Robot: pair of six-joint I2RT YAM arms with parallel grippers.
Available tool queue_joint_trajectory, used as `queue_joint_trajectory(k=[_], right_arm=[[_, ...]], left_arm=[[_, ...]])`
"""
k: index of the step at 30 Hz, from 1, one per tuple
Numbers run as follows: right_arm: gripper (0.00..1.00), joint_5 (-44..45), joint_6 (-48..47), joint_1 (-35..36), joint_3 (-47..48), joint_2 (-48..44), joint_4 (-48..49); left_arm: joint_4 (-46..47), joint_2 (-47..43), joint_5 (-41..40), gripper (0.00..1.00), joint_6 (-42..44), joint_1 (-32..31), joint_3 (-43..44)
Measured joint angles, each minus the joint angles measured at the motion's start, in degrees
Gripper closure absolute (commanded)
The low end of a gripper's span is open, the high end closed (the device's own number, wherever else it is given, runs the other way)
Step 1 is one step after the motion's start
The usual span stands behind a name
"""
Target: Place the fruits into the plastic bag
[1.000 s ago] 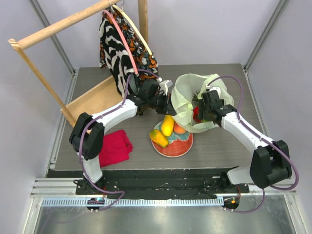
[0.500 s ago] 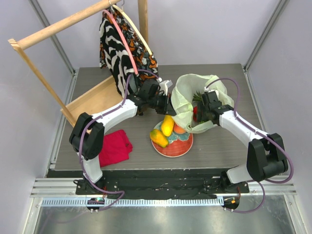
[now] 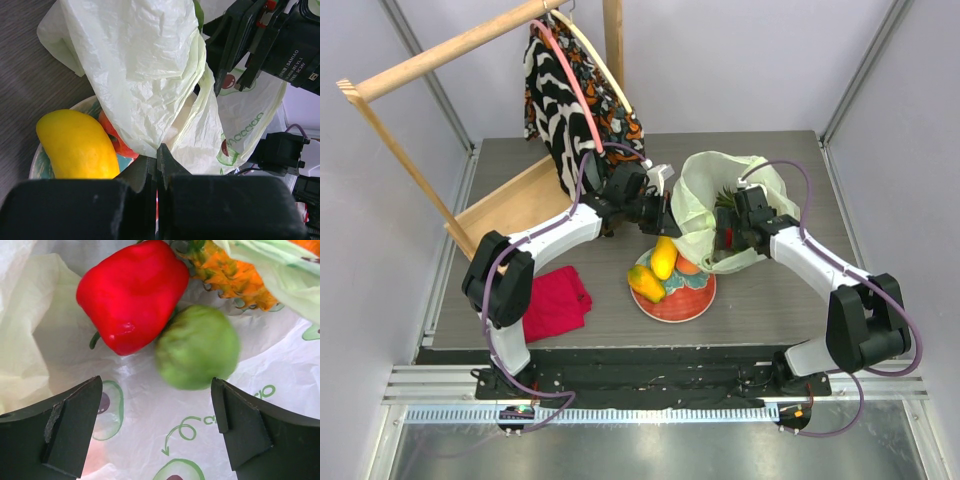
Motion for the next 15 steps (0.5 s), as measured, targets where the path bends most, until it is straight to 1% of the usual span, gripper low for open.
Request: queue_joint_trajectory(k=[3, 6, 11, 15], right_arm=[[0.05, -0.85, 0.22, 0.00, -0.11, -0.90, 0.00], [0.07, -1.22, 0.72, 0.00, -0.52, -4.48, 0.22], [0.13, -1.86, 1.38, 0.00, -3.23, -16.74, 4.46], [0.16, -6.29, 1.73, -0.04, -4.94, -24.15, 8.17]], left_arm=[[0.00, 0.00, 0.00, 1.00, 0.00, 0.00, 0.00], [0.00, 0.00, 0.00, 1.00, 0.00, 0.00, 0.00], [-0.02, 0.00, 0.00, 1.00, 0.00, 0.00, 0.00], [-0.02, 0.00, 0.00, 1.00, -0.02, 0.00, 0.00]])
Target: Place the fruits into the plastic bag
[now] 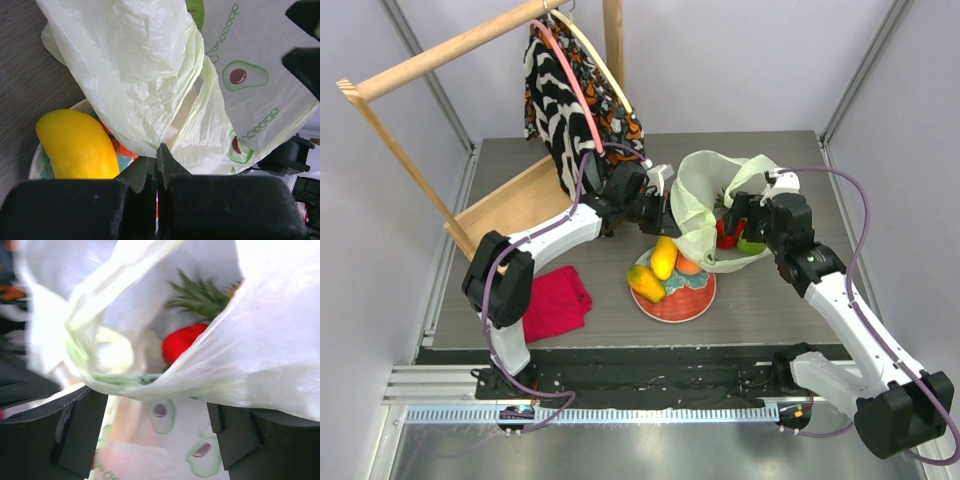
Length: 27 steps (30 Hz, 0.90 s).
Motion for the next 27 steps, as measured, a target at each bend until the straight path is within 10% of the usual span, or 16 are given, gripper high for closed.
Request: queue_joint_trajectory(k=[15, 27], right_arm=[[0.23, -31.17, 4.26, -0.09, -5.60, -3.91, 13.03], [0.27, -31.91, 4.74, 8.87, -8.48, -6.19, 14.10]], left_arm=[[-0.02, -0.02, 0.00, 1.00, -0.04, 0.00, 0.00], [-0.02, -0.33, 0.07, 1.00, -0.17, 0.00, 0.00]])
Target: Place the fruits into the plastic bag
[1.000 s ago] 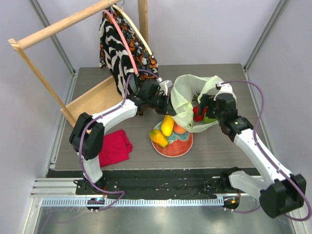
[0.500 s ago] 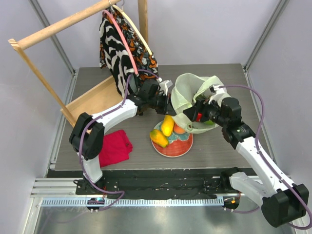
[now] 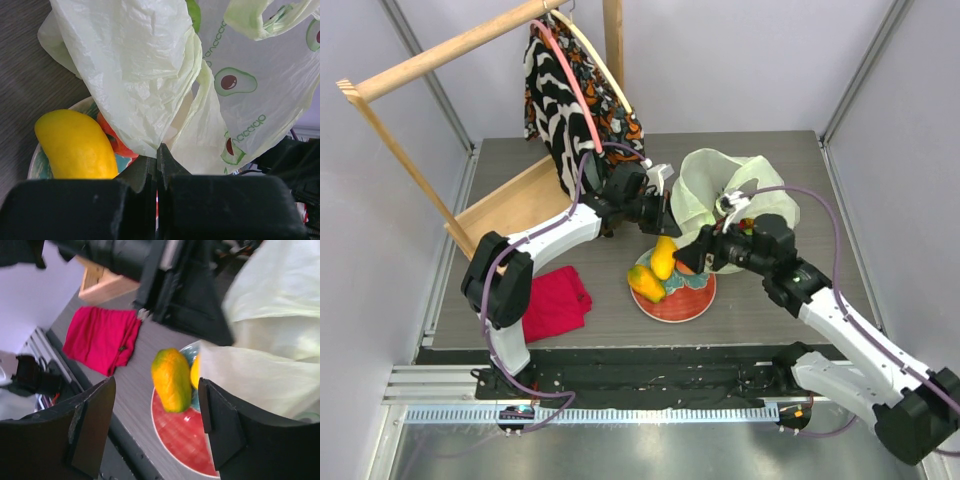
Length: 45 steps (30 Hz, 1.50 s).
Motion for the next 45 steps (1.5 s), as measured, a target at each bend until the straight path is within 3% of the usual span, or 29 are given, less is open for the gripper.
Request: queue_joint_trajectory(k=[7, 14, 25, 34, 45], right_arm=[[0.27, 10.67, -4.11, 17.49, 3.28, 7.19, -5.14], [0.27, 22.38, -6.14, 24.90, 4.28, 14.21, -7.61], [0.24, 32.68, -9.40, 29.22, 4.35, 24.48, -5.57], [0.21, 34.05, -12.13, 31.10, 4.98, 30.14, -1.57], [0.28, 35.52, -13.62, 31.78, 5.03, 33.44, 0.70]], left_arm=[[-0.04, 0.00, 0.04, 1.00, -0.02, 0.00, 0.00], [-0.15, -0.02, 0.04, 1.00, -0.02, 0.00, 0.00], [-0.35, -0.02, -0.13, 1.00, 0.15, 0.00, 0.00], [-0.46, -0.11, 0.07, 1.00, -0.02, 0.24, 0.00], [-0.46, -0.11, 0.09, 1.00, -0.02, 0.24, 0.00]])
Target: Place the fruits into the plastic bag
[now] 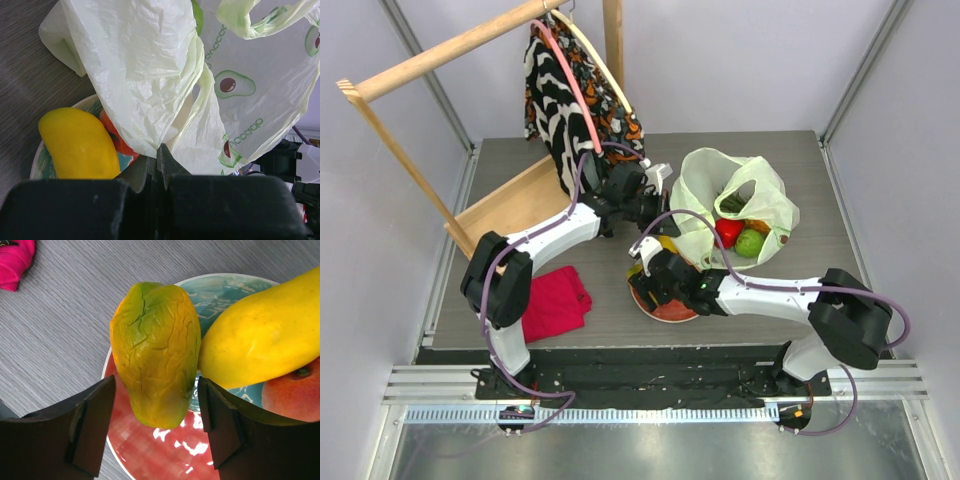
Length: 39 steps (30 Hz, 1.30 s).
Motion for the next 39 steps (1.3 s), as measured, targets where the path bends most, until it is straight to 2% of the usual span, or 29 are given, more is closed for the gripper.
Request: queue_joint_trajectory(k=[3, 5, 10, 15, 18, 21, 27, 34, 39], right_arm=[[0.29, 0.04, 0.00, 0.15, 0.00, 0.94, 0.68], [0.33, 0.22, 0.00, 0.26, 0.00, 1.20, 0.96], [0.52, 1.07, -0.11, 0.44, 0.00, 1.42, 1.51], [0.65, 1.16, -0.13, 0.57, 0.00, 1.42, 1.68], [0.80, 1.20, -0.15, 0.85, 0.00, 1.42, 1.77], [0.87, 1.36, -0.17, 1.31, 0.00, 1.38, 1.79], [0.94, -0.48, 0.11, 2.95, -0.24, -2.86, -0.87], [0.95, -5.46, 4.04, 4.22, -2.45, -18.51, -3.61], [0.99, -3.15, 6.58, 4.26, -2.56, -27.91, -6.78]], left_arm=[[0.00, 0.00, 0.00, 1.00, 0.00, 0.00, 0.00], [-0.02, 0.00, 0.00, 1.00, 0.00, 0.00, 0.00], [0.00, 0.00, 0.00, 1.00, 0.00, 0.00, 0.00], [-0.02, 0.00, 0.00, 1.00, 0.00, 0.00, 0.00], [-0.02, 0.00, 0.00, 1.00, 0.00, 0.00, 0.00], [-0.02, 0.00, 0.00, 1.00, 0.00, 0.00, 0.00], [-0.04, 0.00, 0.04, 1.00, 0.00, 0.00, 0.00], [-0.07, 0.00, 0.50, 1.00, -0.07, 0.00, 0.00], [0.00, 0.00, 0.70, 1.00, -0.28, 0.00, 0.00]])
